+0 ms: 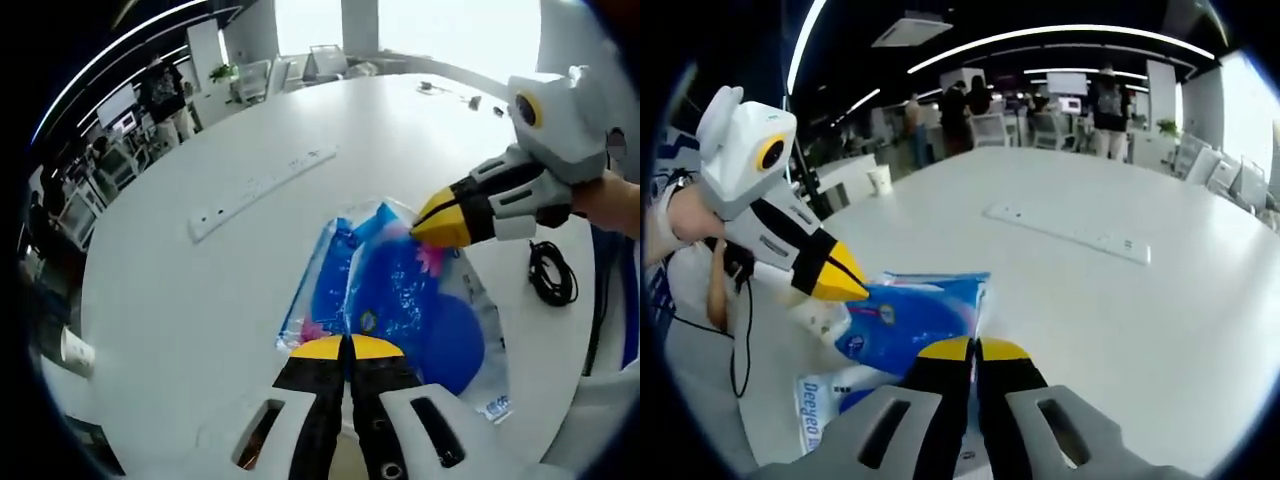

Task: Arrange the tabletop items into an orderly group along one side of the table until the central work area is clear of visible clutter.

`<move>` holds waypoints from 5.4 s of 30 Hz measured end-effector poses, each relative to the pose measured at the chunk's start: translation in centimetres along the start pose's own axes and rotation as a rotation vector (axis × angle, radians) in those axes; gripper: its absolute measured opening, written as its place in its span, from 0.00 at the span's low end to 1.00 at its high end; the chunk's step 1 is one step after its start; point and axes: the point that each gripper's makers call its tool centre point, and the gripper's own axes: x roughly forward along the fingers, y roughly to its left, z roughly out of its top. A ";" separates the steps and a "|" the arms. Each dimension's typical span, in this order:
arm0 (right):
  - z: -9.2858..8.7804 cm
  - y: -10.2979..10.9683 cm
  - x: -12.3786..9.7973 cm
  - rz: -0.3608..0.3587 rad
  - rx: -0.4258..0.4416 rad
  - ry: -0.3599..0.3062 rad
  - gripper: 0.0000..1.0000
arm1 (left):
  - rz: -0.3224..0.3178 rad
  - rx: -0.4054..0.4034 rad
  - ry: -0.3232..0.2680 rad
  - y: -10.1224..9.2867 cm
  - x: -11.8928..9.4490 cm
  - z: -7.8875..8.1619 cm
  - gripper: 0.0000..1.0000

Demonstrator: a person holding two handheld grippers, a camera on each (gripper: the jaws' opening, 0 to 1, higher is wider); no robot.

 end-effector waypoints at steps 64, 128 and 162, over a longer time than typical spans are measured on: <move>-4.9 -3.8 -11.8 -0.214 0.124 -0.043 0.00 | -0.167 0.212 -0.027 -11.0 0.4 5.0 0.00; -12.7 -12.5 -16.5 -0.366 0.282 -0.020 0.00 | -0.304 0.314 -0.036 -19.6 8.2 9.1 0.00; -15.7 -14.3 -16.5 -0.393 0.322 0.018 0.00 | -0.346 0.305 -0.039 -21.9 10.5 9.1 0.00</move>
